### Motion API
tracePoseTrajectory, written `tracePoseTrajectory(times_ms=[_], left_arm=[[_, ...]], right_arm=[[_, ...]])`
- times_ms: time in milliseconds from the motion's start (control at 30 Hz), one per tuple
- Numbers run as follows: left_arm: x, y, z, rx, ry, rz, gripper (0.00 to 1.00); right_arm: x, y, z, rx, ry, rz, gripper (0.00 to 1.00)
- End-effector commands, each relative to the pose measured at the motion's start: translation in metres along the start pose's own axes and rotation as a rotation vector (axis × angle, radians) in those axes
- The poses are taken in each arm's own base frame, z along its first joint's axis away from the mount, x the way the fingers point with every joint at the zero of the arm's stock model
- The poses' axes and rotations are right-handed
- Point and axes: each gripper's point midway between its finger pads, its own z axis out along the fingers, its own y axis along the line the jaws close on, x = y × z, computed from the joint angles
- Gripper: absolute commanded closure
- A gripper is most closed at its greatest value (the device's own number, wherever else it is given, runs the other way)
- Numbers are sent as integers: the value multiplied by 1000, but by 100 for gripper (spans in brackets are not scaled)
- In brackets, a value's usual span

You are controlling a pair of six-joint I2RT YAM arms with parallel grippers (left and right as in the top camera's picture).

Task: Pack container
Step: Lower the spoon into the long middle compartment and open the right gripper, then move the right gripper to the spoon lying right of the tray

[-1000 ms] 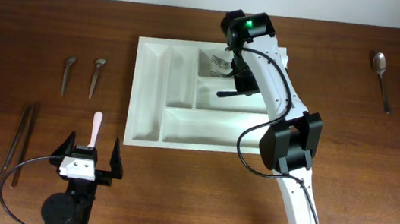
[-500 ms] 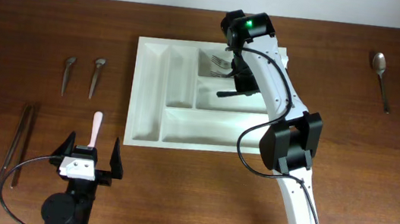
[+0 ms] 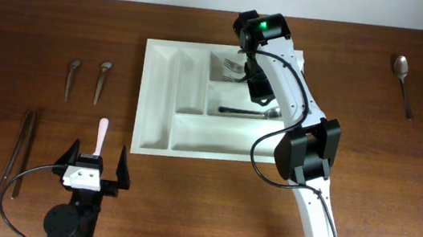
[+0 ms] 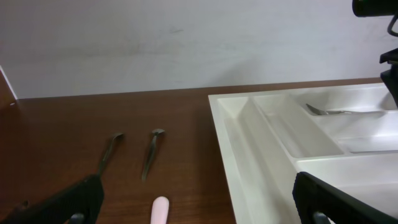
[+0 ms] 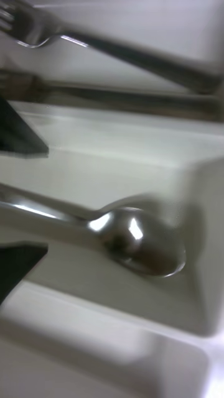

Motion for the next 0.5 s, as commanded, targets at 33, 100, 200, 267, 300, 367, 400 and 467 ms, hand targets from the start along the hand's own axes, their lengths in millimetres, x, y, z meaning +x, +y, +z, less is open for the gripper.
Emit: tracePoseTrajectory(times_ms=[33,100,200,267,300,367,400,467], left_arm=[[1,-2,0,12,1,12,1],[1,-2,0,12,1,12,1],[1,-2,0,12,1,12,1],[1,-2,0,12,1,12,1],[1,-2,0,12,1,12,1],[1,-2,0,12,1,12,1],[1,-2,0,12,1,12,1],[1,-2,0,12,1,12,1]], right_arm=[[-49,6,-23,-46,-233,-194,38],[-76,10,-34,-48,-337,-280,27],[-116,15,-55,-45,-471,-383,7],[-142,16,-68,-25,-537,-481,0],[-152,16,-74,-17,-554,-521,1],[-170,16,-83,-9,-565,-601,1],[-179,15,-86,-6,-566,-639,1],[-193,14,-93,-13,-558,-711,1]])
